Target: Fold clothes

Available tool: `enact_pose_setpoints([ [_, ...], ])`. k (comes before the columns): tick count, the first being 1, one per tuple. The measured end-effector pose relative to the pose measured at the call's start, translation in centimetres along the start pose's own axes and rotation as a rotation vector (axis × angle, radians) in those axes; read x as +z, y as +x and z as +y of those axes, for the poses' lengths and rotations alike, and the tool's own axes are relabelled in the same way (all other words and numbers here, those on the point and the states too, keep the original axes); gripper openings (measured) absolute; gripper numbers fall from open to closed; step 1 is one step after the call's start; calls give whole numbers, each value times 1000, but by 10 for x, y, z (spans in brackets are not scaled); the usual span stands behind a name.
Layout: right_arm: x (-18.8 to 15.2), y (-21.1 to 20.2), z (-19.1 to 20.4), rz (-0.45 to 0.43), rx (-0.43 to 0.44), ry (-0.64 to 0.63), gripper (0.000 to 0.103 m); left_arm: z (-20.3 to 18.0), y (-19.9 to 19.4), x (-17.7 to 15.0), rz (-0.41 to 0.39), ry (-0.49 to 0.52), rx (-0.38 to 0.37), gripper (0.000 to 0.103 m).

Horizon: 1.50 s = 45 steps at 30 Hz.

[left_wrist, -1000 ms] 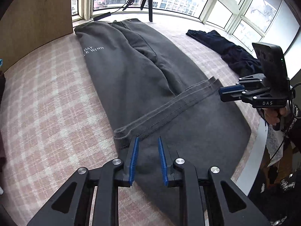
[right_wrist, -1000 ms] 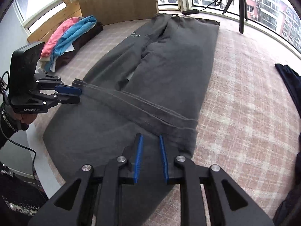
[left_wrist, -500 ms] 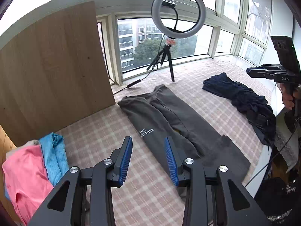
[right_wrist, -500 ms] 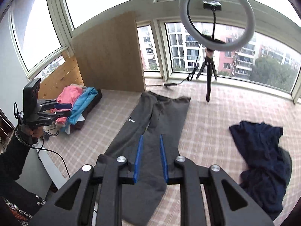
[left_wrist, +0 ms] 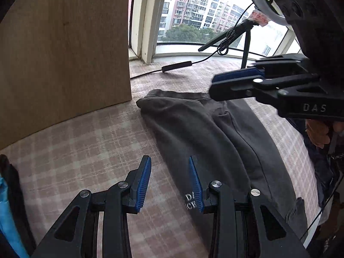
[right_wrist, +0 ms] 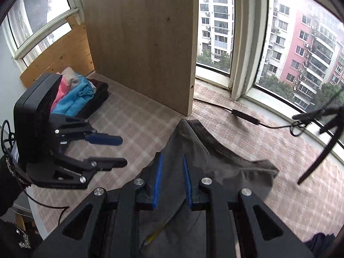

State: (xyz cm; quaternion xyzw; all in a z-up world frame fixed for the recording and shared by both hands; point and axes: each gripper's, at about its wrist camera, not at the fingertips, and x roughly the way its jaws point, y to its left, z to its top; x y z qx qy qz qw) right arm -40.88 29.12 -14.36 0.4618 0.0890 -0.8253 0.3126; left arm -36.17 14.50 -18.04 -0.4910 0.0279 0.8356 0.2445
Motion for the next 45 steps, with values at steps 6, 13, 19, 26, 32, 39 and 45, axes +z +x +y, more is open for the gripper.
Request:
enact_pose_setpoints([
  [6, 19, 78, -21, 90, -32, -44, 18, 18, 28, 10, -6, -28, -15, 34],
  [13, 1, 63, -53, 53, -116, 40, 19, 25, 46, 31, 10, -23, -16, 34],
  [19, -67, -16, -110, -59, -183, 235, 56, 15, 69, 45, 41, 20, 6, 34],
  [26, -94, 7, -151, -11, -150, 297, 56, 4, 75, 50, 41, 69, 51, 39],
  [32, -82, 31, -158, -28, -123, 250, 48, -1, 77, 51, 25, 80, 54, 37],
  [39, -82, 23, -166, -77, -66, 301, 8, -5, 71, 52, -28, 61, -18, 7],
  [45, -72, -31, -143, -186, -26, 314, 7, -20, 9, 60, -118, 83, -79, 7],
])
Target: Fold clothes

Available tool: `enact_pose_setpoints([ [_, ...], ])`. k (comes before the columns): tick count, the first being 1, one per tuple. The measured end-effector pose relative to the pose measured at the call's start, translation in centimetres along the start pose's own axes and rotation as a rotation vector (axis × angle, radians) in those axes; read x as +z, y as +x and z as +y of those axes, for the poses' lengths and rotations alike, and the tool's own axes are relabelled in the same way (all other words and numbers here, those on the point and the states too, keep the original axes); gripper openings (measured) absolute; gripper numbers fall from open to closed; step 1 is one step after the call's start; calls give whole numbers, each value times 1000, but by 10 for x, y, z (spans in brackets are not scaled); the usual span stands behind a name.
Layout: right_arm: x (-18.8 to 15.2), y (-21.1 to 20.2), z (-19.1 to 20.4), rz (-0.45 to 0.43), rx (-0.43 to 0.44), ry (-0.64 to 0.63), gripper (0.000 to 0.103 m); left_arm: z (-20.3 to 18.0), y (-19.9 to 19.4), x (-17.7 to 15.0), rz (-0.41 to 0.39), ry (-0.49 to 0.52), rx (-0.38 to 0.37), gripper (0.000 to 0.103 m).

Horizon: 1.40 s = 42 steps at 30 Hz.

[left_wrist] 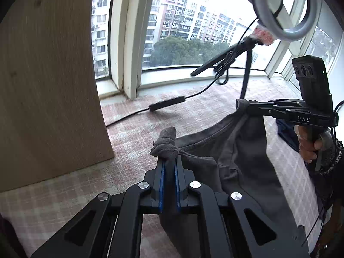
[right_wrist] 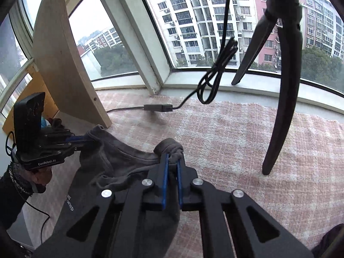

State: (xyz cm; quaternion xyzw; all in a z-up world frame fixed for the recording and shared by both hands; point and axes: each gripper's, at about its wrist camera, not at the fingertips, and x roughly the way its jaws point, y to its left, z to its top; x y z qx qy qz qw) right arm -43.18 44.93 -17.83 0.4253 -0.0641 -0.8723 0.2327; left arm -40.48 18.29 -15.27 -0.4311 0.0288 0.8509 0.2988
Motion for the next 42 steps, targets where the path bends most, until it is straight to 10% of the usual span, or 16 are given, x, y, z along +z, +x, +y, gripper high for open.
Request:
enact_pose_setpoints([
  [15, -77, -206, 130, -131, 18, -128, 7, -101, -195, -95, -117, 143, -37, 7],
  [26, -243, -228, 159, -32, -39, -55, 7, -158, -203, -229, 35, 145, -107, 7],
  [32, -321, -203, 158, 271, -121, -93, 10, -148, -204, -295, 309, 83, -77, 13],
  [38, -321, -288, 146, 131, -52, 39, 25, -133, -270, -296, 288, 3, -76, 28],
  [42, -318, -286, 143, 103, -48, 95, 41, -136, -240, -292, 290, -64, -120, 36],
])
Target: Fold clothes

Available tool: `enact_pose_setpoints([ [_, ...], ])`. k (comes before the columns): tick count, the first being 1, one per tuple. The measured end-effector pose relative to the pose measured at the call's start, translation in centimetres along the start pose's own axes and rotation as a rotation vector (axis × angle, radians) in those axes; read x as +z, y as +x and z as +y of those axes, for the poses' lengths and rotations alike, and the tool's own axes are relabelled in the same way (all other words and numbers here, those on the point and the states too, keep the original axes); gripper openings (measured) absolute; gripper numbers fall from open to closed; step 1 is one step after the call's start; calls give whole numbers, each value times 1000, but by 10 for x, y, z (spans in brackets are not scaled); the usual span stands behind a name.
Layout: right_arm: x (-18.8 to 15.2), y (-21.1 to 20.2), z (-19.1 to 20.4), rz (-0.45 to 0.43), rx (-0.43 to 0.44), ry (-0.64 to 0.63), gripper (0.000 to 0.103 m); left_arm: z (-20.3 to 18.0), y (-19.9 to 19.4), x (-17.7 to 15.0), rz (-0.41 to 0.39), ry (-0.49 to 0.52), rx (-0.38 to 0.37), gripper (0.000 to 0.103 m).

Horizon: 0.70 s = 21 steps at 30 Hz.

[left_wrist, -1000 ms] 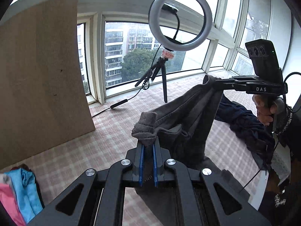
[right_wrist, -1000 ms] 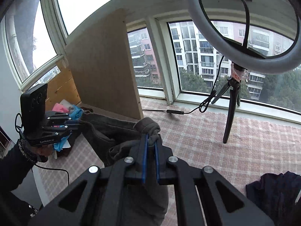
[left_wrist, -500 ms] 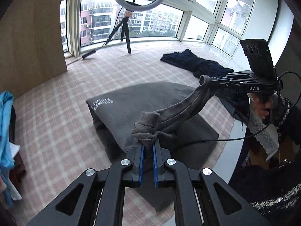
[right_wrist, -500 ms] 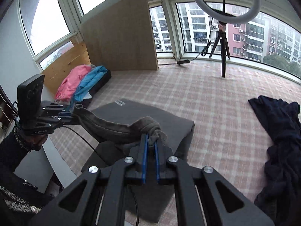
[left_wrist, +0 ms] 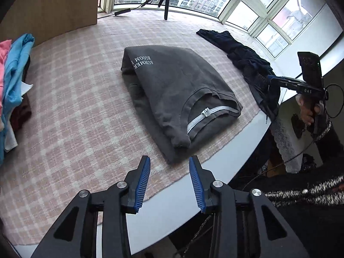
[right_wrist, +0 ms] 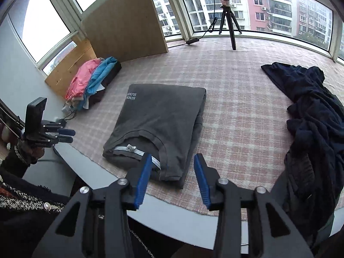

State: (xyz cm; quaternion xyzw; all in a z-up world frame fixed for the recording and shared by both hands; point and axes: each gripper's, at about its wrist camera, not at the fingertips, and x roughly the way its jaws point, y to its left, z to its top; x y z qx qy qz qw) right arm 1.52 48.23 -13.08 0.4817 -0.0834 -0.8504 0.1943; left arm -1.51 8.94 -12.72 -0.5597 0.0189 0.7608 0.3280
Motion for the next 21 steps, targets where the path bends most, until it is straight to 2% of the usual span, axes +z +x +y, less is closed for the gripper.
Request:
enact_pose_setpoints([
  [1, -2, 12, -1, 19, -5, 13, 41, 0, 14, 3, 6, -15, -2, 36],
  [5, -17, 68, -2, 113, -59, 26, 41, 2, 69, 15, 57, -111, -99, 34],
  [7, -23, 89, -4, 150, -62, 39, 41, -3, 80, 16, 61, -101, -102, 32],
  [9, -27, 103, -6, 177, -62, 49, 41, -6, 86, 17, 58, -98, -99, 20],
  [13, -30, 107, -5, 175, -57, 44, 39, -3, 84, 16, 25, -130, -116, 14],
  [14, -30, 105, -3, 168, -45, 37, 36, -4, 81, 16, 13, -124, -122, 13],
  [16, -28, 102, 0, 160, -24, 22, 8, -7, 74, 15, -11, -110, -129, 13],
  [21, -18, 85, 10, 136, -8, -22, 2, -7, 48, 11, -65, -124, -146, 12],
])
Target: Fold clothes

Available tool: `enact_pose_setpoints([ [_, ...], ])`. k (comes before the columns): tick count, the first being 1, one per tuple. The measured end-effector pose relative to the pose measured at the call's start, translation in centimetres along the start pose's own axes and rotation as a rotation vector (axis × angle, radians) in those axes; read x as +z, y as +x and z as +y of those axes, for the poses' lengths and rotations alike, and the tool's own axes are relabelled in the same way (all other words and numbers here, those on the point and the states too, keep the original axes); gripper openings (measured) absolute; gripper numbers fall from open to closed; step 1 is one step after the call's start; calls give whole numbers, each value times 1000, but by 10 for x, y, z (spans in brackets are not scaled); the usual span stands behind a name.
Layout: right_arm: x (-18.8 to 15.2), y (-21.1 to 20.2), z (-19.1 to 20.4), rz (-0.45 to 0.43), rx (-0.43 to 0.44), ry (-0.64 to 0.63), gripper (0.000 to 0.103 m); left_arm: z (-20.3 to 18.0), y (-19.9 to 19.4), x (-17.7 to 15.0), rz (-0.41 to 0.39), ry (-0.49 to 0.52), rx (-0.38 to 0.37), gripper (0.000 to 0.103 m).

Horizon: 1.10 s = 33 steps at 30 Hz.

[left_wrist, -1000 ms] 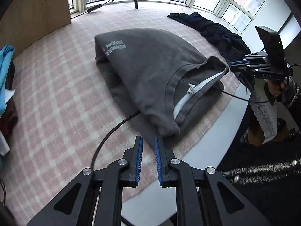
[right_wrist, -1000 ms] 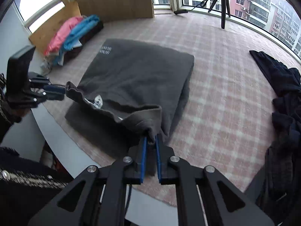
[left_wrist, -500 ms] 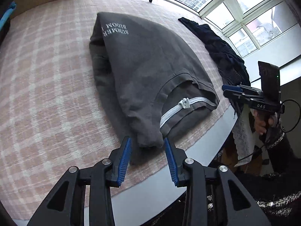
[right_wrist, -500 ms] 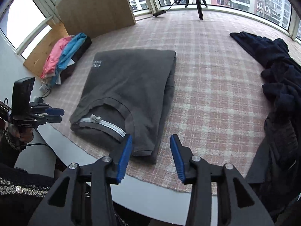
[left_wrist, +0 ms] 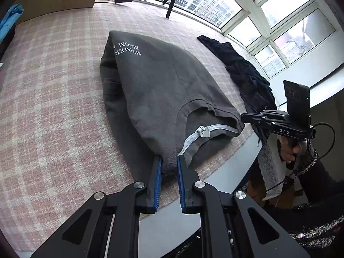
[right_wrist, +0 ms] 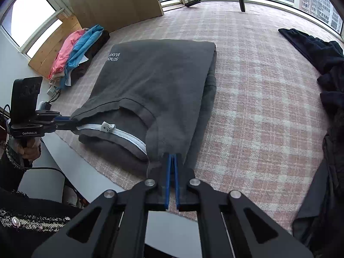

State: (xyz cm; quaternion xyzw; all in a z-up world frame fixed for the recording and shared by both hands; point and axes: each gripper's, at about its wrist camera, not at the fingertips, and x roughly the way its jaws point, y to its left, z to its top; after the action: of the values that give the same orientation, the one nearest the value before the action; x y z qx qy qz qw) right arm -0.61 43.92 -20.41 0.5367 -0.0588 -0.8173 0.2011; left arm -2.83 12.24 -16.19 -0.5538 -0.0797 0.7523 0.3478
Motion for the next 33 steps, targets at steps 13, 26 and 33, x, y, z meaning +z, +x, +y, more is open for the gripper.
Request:
enact_pose_setpoints([
  [13, -1, -2, 9, 126, -92, -105, 14, 19, 3, -10, 41, -16, 52, 23],
  [26, 1, 24, -5, 127, 11, 19, 16, 14, 41, -6, 127, 36, 87, 17],
  [33, 9, 3, 5, 108, -18, -55, 4, 8, 9, 6, 62, 44, 47, 11],
])
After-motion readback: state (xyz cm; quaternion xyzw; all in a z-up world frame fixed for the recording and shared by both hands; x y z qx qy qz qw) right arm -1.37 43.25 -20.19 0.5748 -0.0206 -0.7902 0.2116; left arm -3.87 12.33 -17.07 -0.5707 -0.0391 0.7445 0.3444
